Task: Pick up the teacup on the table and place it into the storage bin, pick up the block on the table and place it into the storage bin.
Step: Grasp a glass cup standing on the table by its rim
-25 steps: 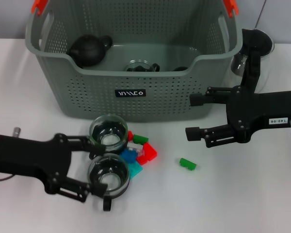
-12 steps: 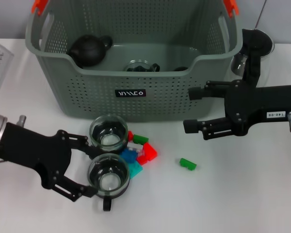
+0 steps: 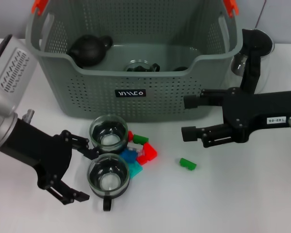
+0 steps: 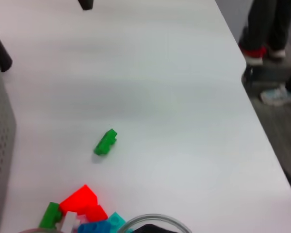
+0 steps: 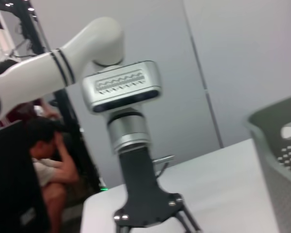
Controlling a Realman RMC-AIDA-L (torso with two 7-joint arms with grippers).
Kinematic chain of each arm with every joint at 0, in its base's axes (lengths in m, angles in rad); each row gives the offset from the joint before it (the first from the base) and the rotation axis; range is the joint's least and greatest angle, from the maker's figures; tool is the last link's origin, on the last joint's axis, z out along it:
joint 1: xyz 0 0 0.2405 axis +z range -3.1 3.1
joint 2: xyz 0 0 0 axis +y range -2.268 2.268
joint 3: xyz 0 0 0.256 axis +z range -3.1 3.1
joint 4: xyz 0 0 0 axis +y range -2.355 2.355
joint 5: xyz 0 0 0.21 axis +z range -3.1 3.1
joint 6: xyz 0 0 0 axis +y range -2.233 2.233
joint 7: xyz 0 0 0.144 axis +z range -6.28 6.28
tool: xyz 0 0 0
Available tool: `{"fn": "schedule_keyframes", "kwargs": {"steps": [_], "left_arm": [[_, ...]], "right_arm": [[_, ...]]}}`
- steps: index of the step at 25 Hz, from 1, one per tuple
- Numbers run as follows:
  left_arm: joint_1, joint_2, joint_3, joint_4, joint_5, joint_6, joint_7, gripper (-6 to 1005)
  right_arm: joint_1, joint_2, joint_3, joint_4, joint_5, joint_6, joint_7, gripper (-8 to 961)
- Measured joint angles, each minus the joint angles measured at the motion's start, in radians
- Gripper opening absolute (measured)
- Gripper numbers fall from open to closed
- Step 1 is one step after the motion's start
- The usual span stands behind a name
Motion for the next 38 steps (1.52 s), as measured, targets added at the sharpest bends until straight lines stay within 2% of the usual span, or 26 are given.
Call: {"fn": "schedule_keyframes", "kwargs": {"steps": [3, 4, 5, 12, 16, 19, 26, 38], "left_arm": [[0.002, -0.01, 0.005, 0.039, 0.019, 0.002, 0.009, 932], [0.001, -0.029, 0.02, 0.091, 0.062, -0.001, 0.022, 932], [-0.002, -0.034, 0.03, 0.103, 0.076, -0.002, 0.025, 932], [-0.017, -0.061, 0.134, 0.15, 0.135, -0.015, 0.055, 933], [-0.015, -0.089, 0.196, 0.167, 0.186, -0.059, 0.099, 933], [-0.015, -0.101, 0.241, 0.167, 0.232, -0.084, 0.112, 923], [-0.026, -0.104, 0.277, 0.148, 0.259, -0.093, 0.125, 849], [-0.027, -0.112, 0.347, 0.099, 0.26, -0.169, 0.118, 835]], "right_arm": [[-0.005, 0.002, 0.016, 0.0, 0.003, -0.006, 0.012, 947], [-0.006, 0.003, 0.02, 0.001, 0.004, -0.004, 0.013, 947], [-0.006, 0.005, 0.024, 0.004, 0.006, -0.002, 0.013, 947], [0.004, 0.008, 0.037, 0.037, 0.021, 0.012, 0.013, 947], [0.005, 0.008, 0.038, 0.045, 0.032, 0.024, 0.014, 947], [0.006, 0.008, 0.038, 0.056, 0.047, 0.024, 0.014, 947], [0.006, 0.009, 0.039, 0.073, 0.061, 0.03, 0.013, 947], [0.005, 0.009, 0.039, 0.09, 0.061, 0.047, 0.006, 946]]}}
